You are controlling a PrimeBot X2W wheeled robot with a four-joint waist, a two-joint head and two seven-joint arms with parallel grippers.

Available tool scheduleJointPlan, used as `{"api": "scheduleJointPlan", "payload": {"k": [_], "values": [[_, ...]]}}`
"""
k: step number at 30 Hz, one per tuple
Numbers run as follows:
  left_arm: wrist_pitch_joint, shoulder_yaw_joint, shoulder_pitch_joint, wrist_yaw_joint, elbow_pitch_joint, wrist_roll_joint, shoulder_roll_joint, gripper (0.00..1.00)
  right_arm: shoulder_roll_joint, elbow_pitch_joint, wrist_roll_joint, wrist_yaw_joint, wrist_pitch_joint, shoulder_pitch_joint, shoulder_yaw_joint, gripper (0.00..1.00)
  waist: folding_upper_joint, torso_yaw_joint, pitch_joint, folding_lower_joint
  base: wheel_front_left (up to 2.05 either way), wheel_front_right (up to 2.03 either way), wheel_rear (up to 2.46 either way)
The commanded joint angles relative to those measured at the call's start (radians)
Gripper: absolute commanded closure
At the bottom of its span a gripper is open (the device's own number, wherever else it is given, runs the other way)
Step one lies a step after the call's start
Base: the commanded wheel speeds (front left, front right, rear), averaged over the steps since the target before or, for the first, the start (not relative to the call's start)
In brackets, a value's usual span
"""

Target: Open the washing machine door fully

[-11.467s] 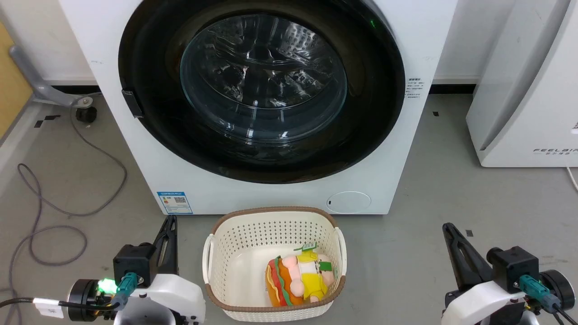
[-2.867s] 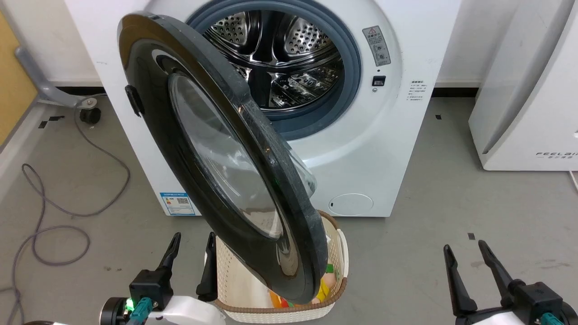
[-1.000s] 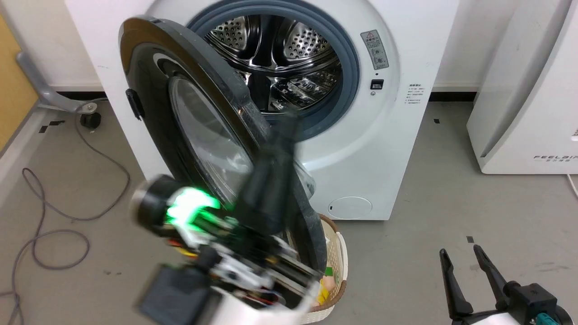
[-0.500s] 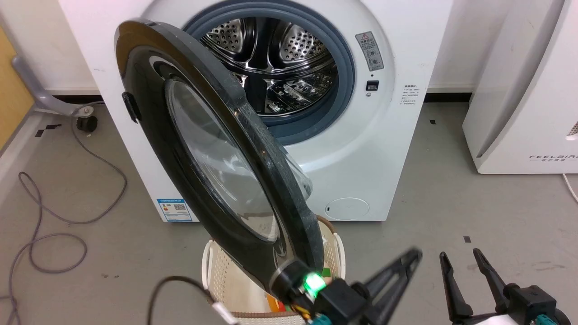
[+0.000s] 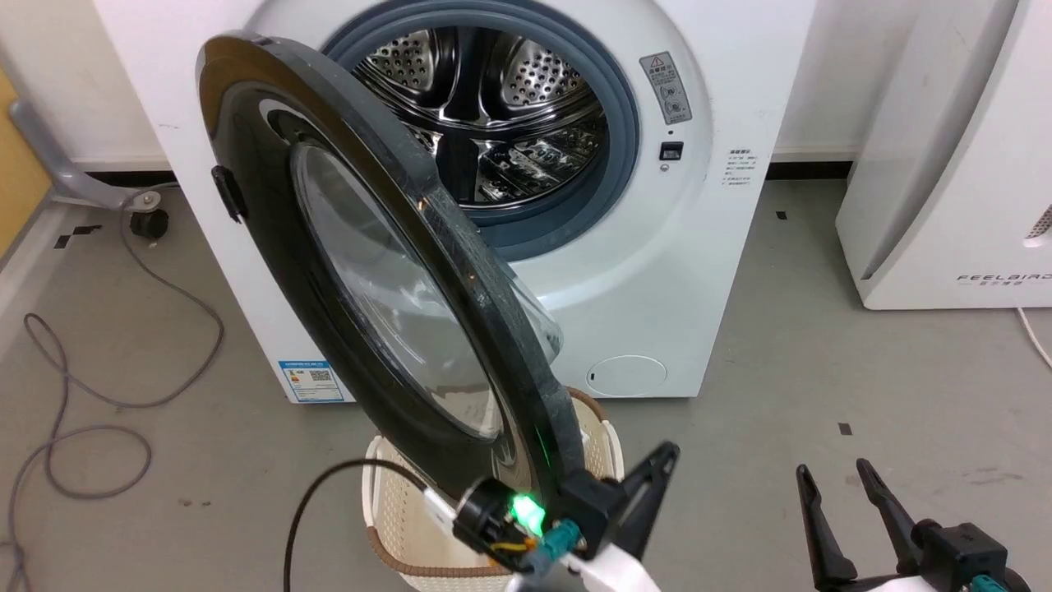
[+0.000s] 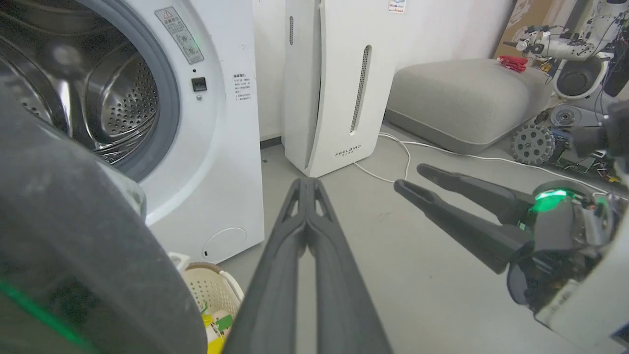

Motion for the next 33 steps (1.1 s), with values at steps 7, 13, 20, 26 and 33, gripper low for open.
{"api": "scheduleJointPlan", "payload": {"k": [7,13,20,26,33], "values": [[-0.063,-0.001,-0.115,0.062,0.088,-0.070,0.002,1.00,0.004,0.014,0.014,0.001,-0.004,-0.008,0.005,0.00,0.0000,-0.006,0.003,0.0000,0.00,0.00,0.00],[-0.088,-0.022,-0.153,0.090,0.162,-0.114,0.002,1.00,0.004,0.030,0.020,0.001,-0.004,-0.014,0.007,0.00,0.0000,-0.010,0.001,0.0000,0.00,0.00,0.00],[-0.103,-0.038,-0.142,0.111,0.209,-0.144,0.002,1.00,0.004,0.043,0.025,0.001,-0.004,-0.017,0.003,0.00,0.0000,-0.006,-0.003,0.0000,0.00,0.00,0.00],[-0.121,-0.029,-0.135,0.123,0.244,-0.154,0.004,1.00,0.004,0.049,0.028,0.001,-0.004,-0.018,0.002,0.00,0.0000,0.005,-0.005,0.0000,0.00,0.00,0.00],[-0.134,-0.027,-0.086,0.137,0.222,-0.161,0.028,1.00,0.004,0.057,0.029,0.001,-0.004,-0.014,0.008,0.00,0.0000,0.004,-0.015,0.0000,0.00,0.00,0.00]]}}
